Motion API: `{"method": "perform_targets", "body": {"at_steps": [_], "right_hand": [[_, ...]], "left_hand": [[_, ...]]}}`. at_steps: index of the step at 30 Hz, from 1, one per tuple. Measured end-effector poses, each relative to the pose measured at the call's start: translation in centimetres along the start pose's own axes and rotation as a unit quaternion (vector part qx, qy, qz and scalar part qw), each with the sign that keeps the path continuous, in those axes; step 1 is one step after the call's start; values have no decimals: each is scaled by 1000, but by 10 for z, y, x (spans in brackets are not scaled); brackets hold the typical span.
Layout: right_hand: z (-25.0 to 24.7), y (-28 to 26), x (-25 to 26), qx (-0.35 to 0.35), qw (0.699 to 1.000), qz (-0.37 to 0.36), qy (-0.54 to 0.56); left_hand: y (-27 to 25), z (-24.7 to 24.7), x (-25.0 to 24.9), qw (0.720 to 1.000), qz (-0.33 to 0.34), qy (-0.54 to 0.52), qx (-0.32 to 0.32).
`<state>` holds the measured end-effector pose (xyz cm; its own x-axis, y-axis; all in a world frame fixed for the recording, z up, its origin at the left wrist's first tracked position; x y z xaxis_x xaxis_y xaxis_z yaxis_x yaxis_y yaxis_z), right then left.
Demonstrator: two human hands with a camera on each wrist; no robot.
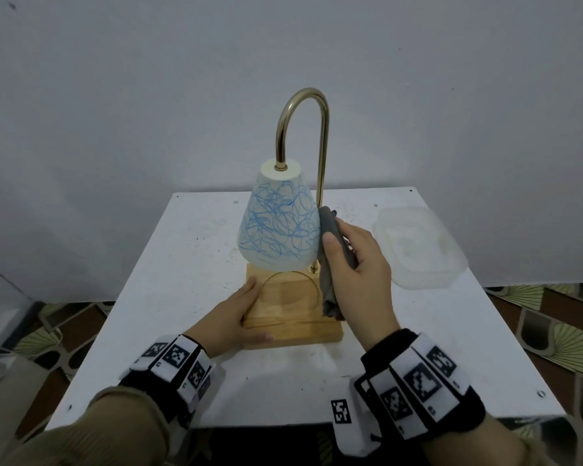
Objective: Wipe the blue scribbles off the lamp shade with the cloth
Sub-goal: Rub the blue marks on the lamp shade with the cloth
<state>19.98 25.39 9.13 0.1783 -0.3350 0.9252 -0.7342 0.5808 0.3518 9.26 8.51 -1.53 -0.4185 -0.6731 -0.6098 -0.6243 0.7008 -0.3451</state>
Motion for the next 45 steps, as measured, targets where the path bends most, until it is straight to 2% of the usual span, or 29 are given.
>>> {"method": "perform_targets", "body": {"at_steps": [4,9,11,15,18,22,26,33,36,41,45], "right_hand": [[-1,9,8,9,999,22,48],[0,-12,22,-25,996,-74,32],[1,-20,16,-34,995,-90,7],[-2,-15,2,-38,997,-62,-23],[-3,-3,3,-31,999,-33,-6],[3,-9,23,-45,996,-74,17],[6,-32,19,-62,992,-109,-1],[-4,-12,0,-43,999,-32,-9],[0,-9,16,-35,998,-51,27],[5,-25,16,-53,995,-87,-4],[0,-18,2,-62,996,-56,-26]], "left_hand": [[1,1,-1,1000,1,1,-1],[2,0,1,1000,-1,11,1],[3,0,2,1000,0,10,3],[2,0,3,1000,2,-2,0],[3,0,3,1000,5,-12,-2],[3,0,3,1000,2,-19,-6],[3,1,4,999,-1,-32,6],[1,1,5,998,-4,-62,-4],[1,1,2,998,-14,-42,-41],[3,2,2,998,-23,-14,-53],[1,1,1,997,-22,-41,-61]]}}
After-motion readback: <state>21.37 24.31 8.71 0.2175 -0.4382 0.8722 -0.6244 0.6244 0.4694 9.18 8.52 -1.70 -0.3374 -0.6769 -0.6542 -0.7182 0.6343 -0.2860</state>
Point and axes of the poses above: each hand's wrist, its own y-axis towards the middle knuckle, its own z-axis out of the palm, x = y × z, the point moved 5 cm from there along y, towards the middle knuckle, and after that the axes turned 3 degrees about x, right-handed, at the moved point
